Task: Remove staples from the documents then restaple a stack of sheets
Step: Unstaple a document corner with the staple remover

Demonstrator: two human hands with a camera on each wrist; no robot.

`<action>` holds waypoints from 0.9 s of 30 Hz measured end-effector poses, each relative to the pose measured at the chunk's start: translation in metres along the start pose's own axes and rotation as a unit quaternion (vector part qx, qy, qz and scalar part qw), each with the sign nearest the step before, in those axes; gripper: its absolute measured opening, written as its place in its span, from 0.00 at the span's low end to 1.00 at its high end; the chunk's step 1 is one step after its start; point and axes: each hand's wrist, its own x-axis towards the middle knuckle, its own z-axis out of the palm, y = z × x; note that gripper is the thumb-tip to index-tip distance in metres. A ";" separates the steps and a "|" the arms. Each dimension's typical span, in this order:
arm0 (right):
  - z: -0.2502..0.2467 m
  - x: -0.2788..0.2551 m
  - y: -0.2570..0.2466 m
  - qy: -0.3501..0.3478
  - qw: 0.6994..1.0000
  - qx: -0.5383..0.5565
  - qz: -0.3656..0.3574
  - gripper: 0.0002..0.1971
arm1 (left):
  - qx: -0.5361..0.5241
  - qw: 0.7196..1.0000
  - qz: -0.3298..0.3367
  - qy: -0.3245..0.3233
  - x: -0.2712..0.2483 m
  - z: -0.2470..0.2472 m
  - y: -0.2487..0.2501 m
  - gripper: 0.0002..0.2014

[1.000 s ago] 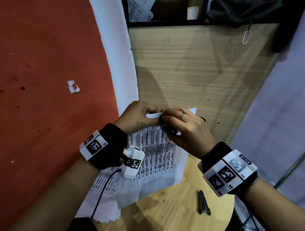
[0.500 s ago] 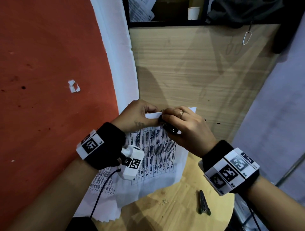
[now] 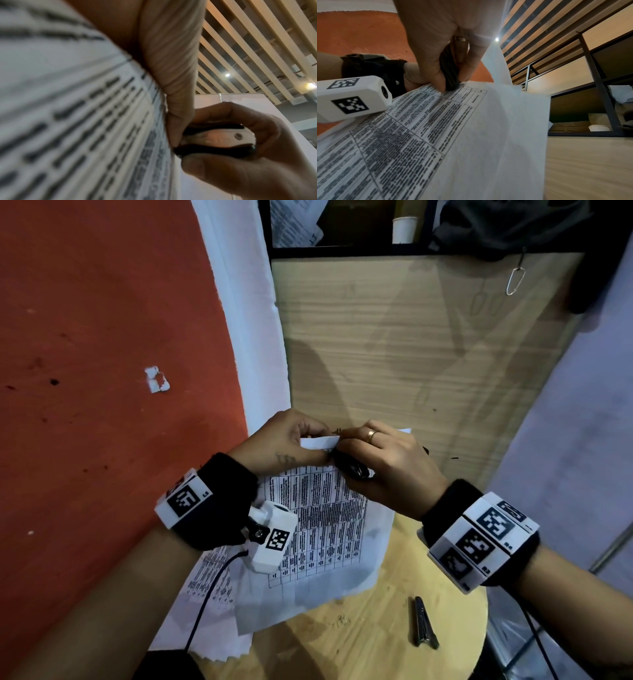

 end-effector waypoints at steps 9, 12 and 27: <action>0.004 -0.007 -0.004 0.080 0.988 0.086 0.102 0.09 | -0.056 0.998 0.013 0.030 -0.005 0.003 0.001 0.05; 0.008 -0.011 -0.011 0.129 0.956 0.181 0.193 0.11 | -0.062 0.997 0.025 0.040 -0.005 0.004 0.002 0.02; 0.016 -0.011 -0.010 0.230 0.928 0.126 0.263 0.10 | 0.077 0.983 0.064 0.153 -0.009 0.015 -0.027 0.17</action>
